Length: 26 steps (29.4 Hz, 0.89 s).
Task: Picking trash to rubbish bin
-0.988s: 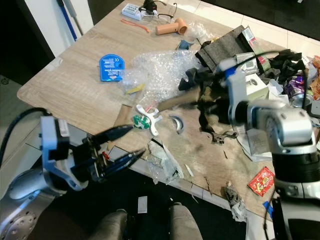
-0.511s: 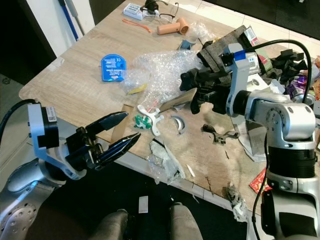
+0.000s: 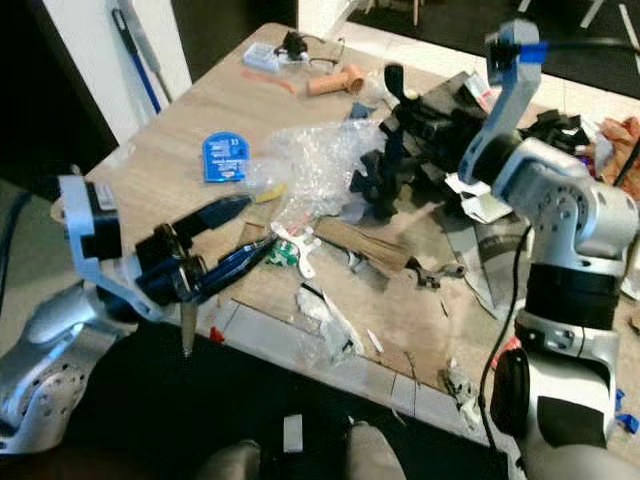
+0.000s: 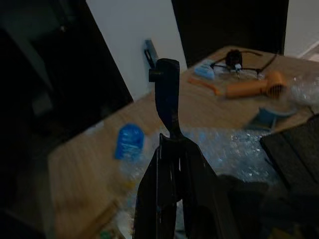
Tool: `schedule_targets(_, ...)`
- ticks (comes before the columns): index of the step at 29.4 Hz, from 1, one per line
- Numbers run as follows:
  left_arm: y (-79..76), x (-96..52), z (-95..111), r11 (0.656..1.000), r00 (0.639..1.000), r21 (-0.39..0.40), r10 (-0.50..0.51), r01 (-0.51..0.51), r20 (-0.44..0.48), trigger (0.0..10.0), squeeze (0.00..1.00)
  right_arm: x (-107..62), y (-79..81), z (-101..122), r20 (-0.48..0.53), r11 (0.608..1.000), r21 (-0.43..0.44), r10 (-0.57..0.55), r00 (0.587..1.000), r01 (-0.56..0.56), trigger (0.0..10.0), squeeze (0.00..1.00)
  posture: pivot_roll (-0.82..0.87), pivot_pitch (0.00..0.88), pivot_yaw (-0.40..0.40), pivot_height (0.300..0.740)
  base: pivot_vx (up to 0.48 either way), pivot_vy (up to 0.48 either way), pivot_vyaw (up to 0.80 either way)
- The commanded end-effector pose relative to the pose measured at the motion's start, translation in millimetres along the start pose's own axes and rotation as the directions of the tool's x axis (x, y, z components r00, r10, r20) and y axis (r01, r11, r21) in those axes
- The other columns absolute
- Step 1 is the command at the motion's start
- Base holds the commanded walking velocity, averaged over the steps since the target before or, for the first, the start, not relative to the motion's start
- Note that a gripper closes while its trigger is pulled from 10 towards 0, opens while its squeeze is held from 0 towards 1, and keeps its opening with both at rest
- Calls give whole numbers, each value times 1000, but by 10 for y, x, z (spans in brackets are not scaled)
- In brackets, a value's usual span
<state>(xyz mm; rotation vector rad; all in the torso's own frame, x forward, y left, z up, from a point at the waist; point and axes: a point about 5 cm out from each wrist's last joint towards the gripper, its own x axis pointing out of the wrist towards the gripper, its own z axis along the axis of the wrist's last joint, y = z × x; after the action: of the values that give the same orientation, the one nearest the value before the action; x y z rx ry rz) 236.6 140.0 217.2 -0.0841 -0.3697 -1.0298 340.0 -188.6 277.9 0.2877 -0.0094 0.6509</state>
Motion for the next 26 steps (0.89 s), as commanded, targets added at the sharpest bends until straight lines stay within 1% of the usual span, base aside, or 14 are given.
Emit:
schedule_targets(1,76,5,-40,999,999,-2,42,-42,3,10000,0,8,-31,-120,0,999,26,-22,1000,22,10000,0,-123,0,-29,740,0,0,0)
schedule_targets(5,247,14,-159,982,981,-14,187,-188,-45,10000,0,29,19,-328,44,996,79,-39,998,36,10000,0,-118,0,-26,740,0,0,0)
schedule_targets(6,247,14,-159,982,981,-14,187,-188,-45,10000,0,29,19,-328,44,996,79,-39,998,36,10000,0,-118,0,-26,740,0,0,0)
schedule_targets(9,338,-19,-239,965,962,-7,259,-261,-83,10000,0,64,38,-382,87,993,101,-63,994,54,10000,0,-122,0,-13,740,0,0,0)
schedule_targets(10,401,-62,-320,946,938,10,323,-325,-127,10000,0,93,96,-444,114,994,90,-75,991,64,10000,0,-124,0,-6,740,0,0,0)
schedule_targets(14,449,-99,-366,929,918,40,370,-368,-143,10000,0,105,156,-485,149,994,97,-72,986,58,10000,0,-121,0,-2,740,0,0,0)
schedule_targets(16,519,-177,-428,885,875,42,464,-463,-138,10000,0,90,192,-579,180,989,122,-106,978,85,10000,0,-119,0,7,740,0,0,0)
schedule_targets(17,555,-198,-469,857,846,49,514,-513,-138,10000,0,104,200,-634,174,989,97,-125,977,109,10000,0,-115,0,0,740,0,0,0)
schedule_targets(18,555,-198,-469,857,846,49,514,-513,-138,10000,0,104,200,-634,174,989,97,-125,977,109,10000,0,-115,0,0,740,0,0,0)
schedule_targets(19,561,-203,-542,817,807,59,576,-573,-134,10000,0,146,182,-686,221,987,60,-158,963,148,10000,0,-97,0,-17,740,0,0,0)
schedule_targets(20,546,-202,-575,797,787,63,603,-600,-133,10000,0,154,162,-703,232,983,26,-181,956,180,10000,0,-87,0,-26,740,0,0,0)
schedule_targets(21,535,-200,-595,785,775,66,618,-615,-132,10000,0,156,150,-710,242,980,8,-196,950,201,10000,0,-87,0,-26,740,0,0,0)
schedule_targets(24,476,-206,-666,745,736,43,665,-665,-127,10000,0,203,140,-797,206,983,25,-183,961,181,10000,0,-77,0,-32,740,0,0,0)
schedule_targets(26,477,-202,-671,743,734,45,667,-667,-126,10000,0,208,136,-802,206,983,22,-185,961,184,10000,0,-77,0,-32,740,0,0,0)
